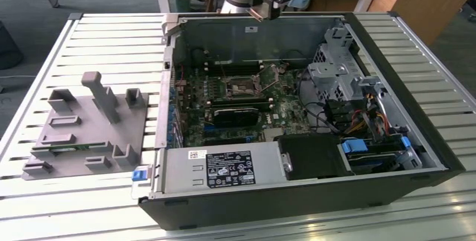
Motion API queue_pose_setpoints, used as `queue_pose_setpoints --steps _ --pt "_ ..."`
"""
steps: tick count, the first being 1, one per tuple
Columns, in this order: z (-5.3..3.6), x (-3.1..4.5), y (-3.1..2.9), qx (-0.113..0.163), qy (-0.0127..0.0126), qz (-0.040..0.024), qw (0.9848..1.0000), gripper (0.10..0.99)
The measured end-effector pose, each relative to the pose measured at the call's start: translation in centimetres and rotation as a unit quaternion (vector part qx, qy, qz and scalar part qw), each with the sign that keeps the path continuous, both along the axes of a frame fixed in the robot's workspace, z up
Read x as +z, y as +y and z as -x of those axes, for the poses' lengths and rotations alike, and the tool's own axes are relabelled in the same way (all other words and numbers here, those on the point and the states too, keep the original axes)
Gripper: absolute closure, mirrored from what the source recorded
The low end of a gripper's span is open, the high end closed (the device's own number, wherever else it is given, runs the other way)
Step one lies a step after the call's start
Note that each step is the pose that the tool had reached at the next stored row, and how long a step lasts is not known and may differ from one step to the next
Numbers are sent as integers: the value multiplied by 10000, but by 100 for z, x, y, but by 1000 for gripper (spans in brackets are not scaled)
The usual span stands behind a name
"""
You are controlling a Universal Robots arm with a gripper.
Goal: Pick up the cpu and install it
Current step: 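Place the cpu into insertion slot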
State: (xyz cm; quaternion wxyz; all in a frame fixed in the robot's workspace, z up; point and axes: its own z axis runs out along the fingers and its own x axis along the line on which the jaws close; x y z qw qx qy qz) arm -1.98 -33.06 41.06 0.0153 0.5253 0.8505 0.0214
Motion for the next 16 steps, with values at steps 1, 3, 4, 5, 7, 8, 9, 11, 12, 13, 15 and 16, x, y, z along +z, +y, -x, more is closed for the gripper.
queue_pose_setpoints --steps 1,3,4,5,7,8,9,11,12,13,15,16 --pt "0 -1 0 -72 0 0 10000 553" --pt "0 -1 1 -214 0 0 9998 553" --pt "0 -2 1 -284 0 0 9996 553" --pt "0 -2 1 -353 0 0 9994 553" --pt "0 -3 2 -494 0 0 9988 553" --pt "0 -3 2 -564 0 0 9984 553" --pt "0 -3 2 -635 0 0 9980 553" --pt "0 -4 3 -791 0 0 9969 553" --pt "0 -4 3 -880 0 0 9961 553" --pt "0 -5 3 -972 0 0 9953 553" --pt "0 -5 3 -1151 0 0 9934 553" --pt "0 -5 3 -1240 0 0 9923 553"
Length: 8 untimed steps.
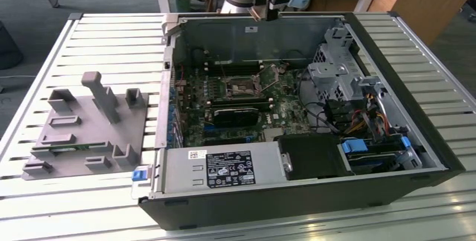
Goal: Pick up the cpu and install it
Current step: 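Place the cpu into insertion slot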
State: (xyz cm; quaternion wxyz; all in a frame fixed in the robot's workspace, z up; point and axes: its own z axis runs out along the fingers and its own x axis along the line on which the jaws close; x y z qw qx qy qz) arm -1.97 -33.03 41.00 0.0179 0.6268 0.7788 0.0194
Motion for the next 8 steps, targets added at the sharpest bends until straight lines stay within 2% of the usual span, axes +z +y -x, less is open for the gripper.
queue_pose_setpoints --steps 5,8 --pt "2 -5 0 -435 0 0 9991 553" --pt "14 -5 0 -570 0 1 9984 553"
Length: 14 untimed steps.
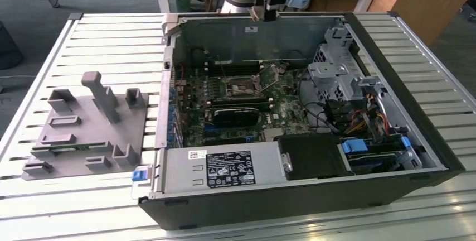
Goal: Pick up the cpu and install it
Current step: 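Place the cpu into insertion slot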
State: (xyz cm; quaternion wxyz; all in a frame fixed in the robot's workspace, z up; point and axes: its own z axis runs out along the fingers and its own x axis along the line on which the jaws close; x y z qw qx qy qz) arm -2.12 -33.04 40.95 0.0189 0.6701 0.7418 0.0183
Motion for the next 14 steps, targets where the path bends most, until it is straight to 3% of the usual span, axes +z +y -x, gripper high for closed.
queue_pose_setpoints --steps 6,14 --pt "83 -3 1 -63 0 0 10000 553" --pt "90 -39 0 -62 0 0 10000 553"
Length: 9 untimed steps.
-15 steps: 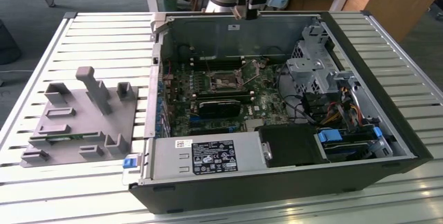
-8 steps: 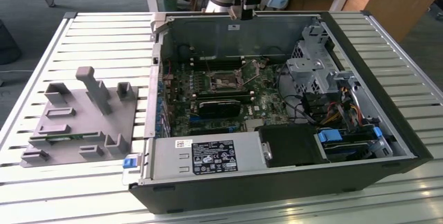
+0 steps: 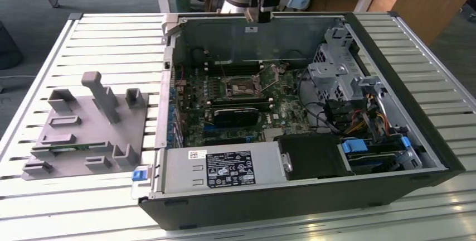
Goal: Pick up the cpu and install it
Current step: 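Place the cpu into insertion slot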
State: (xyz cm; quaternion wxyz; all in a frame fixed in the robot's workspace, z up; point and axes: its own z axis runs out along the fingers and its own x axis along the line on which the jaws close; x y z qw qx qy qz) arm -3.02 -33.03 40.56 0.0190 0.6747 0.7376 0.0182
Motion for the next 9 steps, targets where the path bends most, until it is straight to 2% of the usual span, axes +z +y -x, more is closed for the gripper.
queue_pose_setpoints --steps 5,9 --pt "0 -42 0 0 0 2 10000 553" --pt "0 -71 0 0 27 2 10000 553"
